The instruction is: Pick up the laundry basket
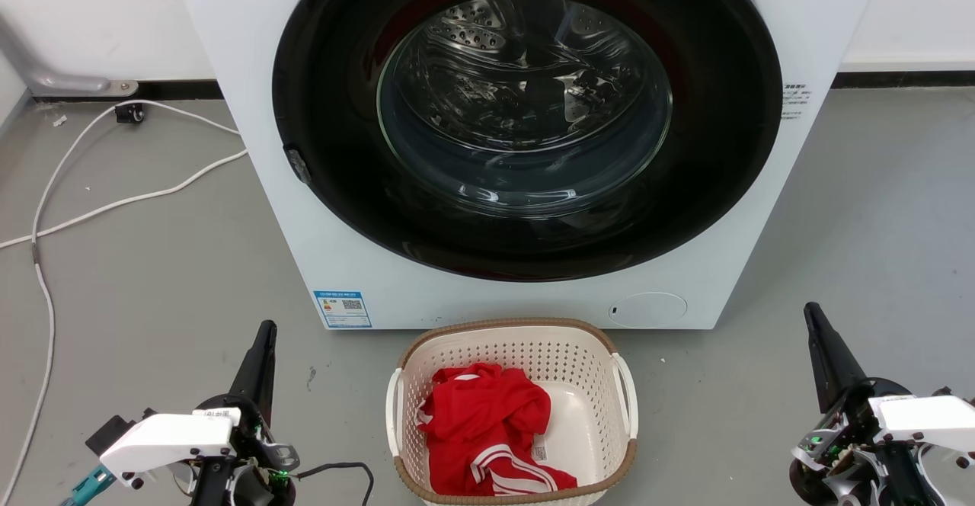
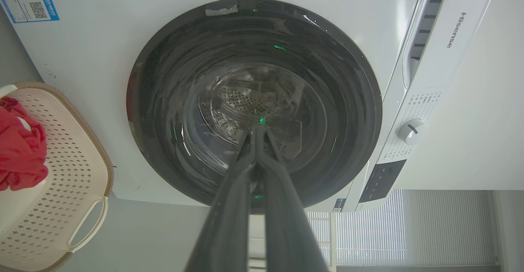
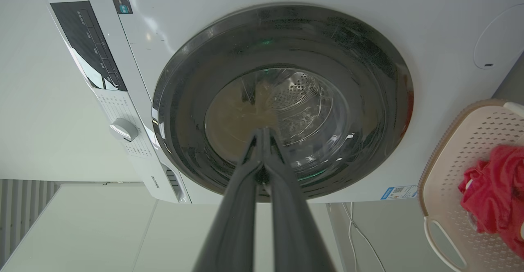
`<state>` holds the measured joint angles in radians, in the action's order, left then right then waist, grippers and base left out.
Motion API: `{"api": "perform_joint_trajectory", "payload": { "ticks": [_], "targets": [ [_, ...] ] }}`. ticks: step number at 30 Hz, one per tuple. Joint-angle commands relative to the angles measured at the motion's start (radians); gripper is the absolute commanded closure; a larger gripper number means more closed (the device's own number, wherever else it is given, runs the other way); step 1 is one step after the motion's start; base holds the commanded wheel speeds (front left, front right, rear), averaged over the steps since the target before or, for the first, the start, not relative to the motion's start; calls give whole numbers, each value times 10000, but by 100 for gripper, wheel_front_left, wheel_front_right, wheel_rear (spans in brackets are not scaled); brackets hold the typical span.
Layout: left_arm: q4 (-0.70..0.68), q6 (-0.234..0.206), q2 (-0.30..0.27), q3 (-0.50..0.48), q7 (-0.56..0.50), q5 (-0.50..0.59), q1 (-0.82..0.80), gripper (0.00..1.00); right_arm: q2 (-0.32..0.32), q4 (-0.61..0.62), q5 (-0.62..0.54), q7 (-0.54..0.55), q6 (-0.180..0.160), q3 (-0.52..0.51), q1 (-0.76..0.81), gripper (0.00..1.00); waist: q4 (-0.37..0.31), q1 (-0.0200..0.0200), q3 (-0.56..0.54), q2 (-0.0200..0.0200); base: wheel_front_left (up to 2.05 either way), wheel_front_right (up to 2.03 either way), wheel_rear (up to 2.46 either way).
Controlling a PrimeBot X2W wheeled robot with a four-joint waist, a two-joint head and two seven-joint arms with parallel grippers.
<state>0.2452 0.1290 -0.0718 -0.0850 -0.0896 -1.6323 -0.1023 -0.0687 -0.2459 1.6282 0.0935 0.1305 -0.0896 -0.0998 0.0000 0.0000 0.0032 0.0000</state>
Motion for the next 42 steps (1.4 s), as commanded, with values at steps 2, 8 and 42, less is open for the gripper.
{"api": "perform_joint_trajectory", "payload": {
  "ticks": [2,8,42],
  "targets": [
    [17,32,19,-39,-48,23,-86,100,24,-15,-19,34,4,-29,-149,100,0,0,0,0,0,0,0],
    [18,32,31,-58,-48,51,-88,100,37,-17,-44,41,4,-47,-151,100,0,0,0,0,0,0,0],
    [-558,5,100,434,905,2048,-172,0,12,577,-2499,-916,2,137,160,0,53,0,6,0,0,0,0]
  ]
}}
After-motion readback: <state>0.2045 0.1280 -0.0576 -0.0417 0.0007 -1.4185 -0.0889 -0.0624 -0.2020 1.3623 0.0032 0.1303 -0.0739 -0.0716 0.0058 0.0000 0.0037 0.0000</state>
